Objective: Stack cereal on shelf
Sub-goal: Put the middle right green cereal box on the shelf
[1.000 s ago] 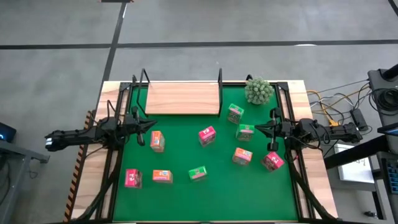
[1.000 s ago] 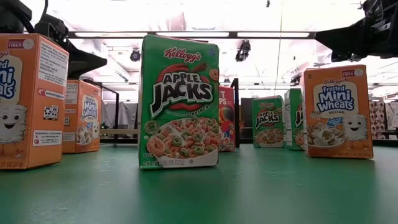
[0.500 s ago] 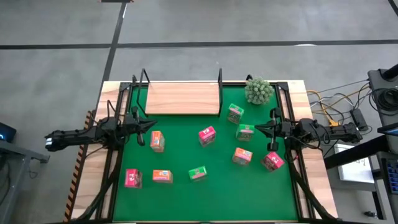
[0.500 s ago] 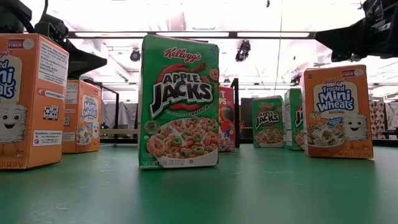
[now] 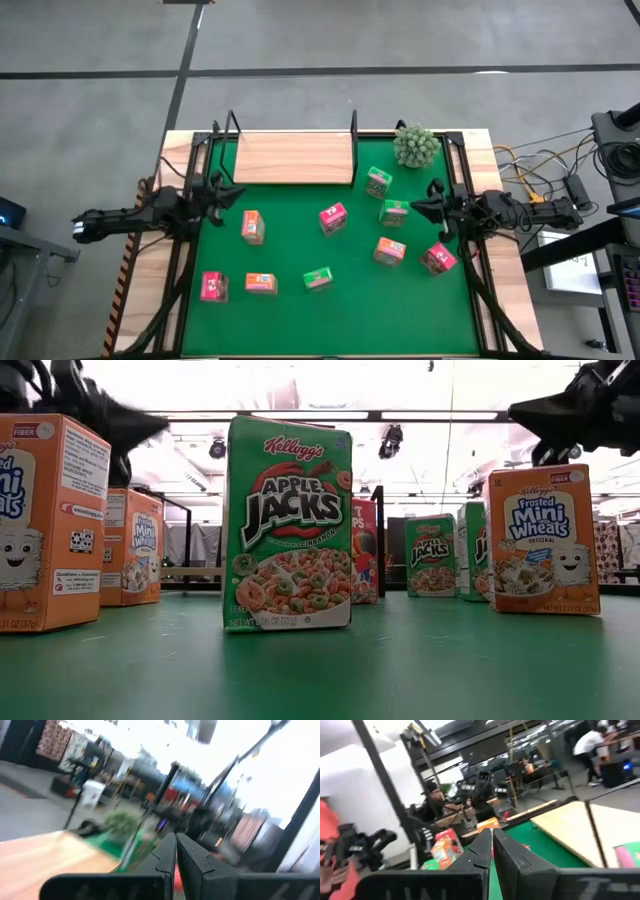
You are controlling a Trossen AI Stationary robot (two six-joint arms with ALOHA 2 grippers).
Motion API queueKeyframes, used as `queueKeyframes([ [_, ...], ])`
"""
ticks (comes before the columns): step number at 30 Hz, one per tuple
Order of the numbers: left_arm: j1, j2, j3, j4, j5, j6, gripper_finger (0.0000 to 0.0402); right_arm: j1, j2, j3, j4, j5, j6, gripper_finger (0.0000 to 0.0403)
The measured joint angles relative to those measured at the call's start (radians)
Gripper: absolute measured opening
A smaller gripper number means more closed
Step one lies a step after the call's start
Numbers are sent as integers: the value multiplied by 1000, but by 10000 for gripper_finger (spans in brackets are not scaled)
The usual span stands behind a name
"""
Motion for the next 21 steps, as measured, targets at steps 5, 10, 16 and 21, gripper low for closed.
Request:
queueKeyframes([
  [5,0,8,0,206,0,-67,0,15,22,0,39,-52,21,9],
  [10,-1,68,0,318,26,-69,0,45,43,0,90,-53,27,9],
  [16,-1,230,0,459,27,-45,0,69,78,0,110,-13,23,9],
  [21,-1,375,0,605,34,10,0,72,135,-2,124,46,9,9],
])
